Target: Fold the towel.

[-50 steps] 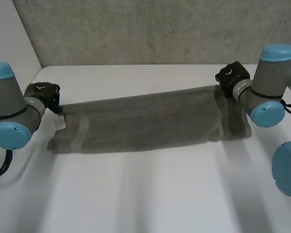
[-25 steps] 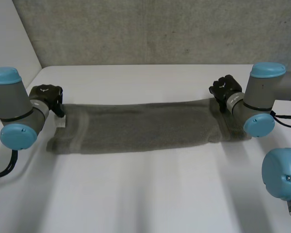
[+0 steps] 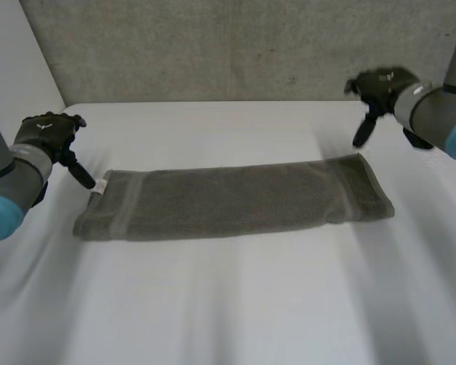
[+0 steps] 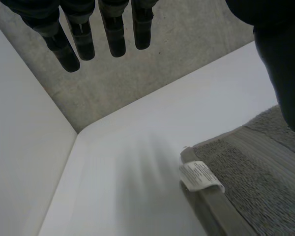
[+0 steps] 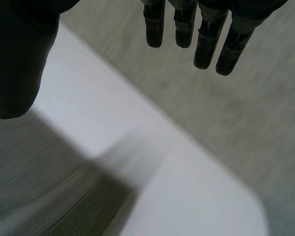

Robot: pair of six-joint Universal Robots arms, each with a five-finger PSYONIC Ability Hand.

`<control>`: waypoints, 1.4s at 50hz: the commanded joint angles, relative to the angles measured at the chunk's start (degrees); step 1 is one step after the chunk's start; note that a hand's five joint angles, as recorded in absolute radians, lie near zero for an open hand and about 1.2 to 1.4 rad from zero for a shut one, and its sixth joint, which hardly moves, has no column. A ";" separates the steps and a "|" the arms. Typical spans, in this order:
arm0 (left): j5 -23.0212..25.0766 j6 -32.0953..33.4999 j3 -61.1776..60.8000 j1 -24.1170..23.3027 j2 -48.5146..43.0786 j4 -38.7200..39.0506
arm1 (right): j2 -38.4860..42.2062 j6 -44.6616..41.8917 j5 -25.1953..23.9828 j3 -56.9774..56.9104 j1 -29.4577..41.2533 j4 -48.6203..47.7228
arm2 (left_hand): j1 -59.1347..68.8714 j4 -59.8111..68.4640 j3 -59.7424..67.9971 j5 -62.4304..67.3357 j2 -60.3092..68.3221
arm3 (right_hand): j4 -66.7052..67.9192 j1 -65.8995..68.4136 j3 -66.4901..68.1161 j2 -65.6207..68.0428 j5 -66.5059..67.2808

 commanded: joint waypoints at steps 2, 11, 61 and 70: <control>0.20 0.21 -8.86 0.19 5.33 3.53 | -6.54 -4.38 -2.15 25.91 -4.41 -8.86 | -1.31 -1.22 -1.17 -0.67 -1.41 | -0.73 0.30 -0.12 -0.44 -0.04; 0.38 0.29 -11.94 0.11 6.21 4.86 | -7.07 -6.94 -2.50 39.83 -5.48 -20.31 | -1.31 -1.22 -1.17 -0.67 -1.41 | 1.63 2.66 2.24 1.92 2.32; 0.20 0.21 -13.35 0.37 7.97 5.21 | -12.44 -18.45 6.55 34.91 10.03 -37.96 | -1.65 -1.55 -1.50 -1.00 -1.75 | 65.99 67.02 66.61 66.28 66.68; 0.20 0.12 -13.70 -0.25 7.88 5.21 | -2.85 -19.68 6.46 35.61 29.42 -43.43 | -1.81 -1.72 -1.67 -1.17 -1.91 | 65.99 67.02 66.61 66.28 66.68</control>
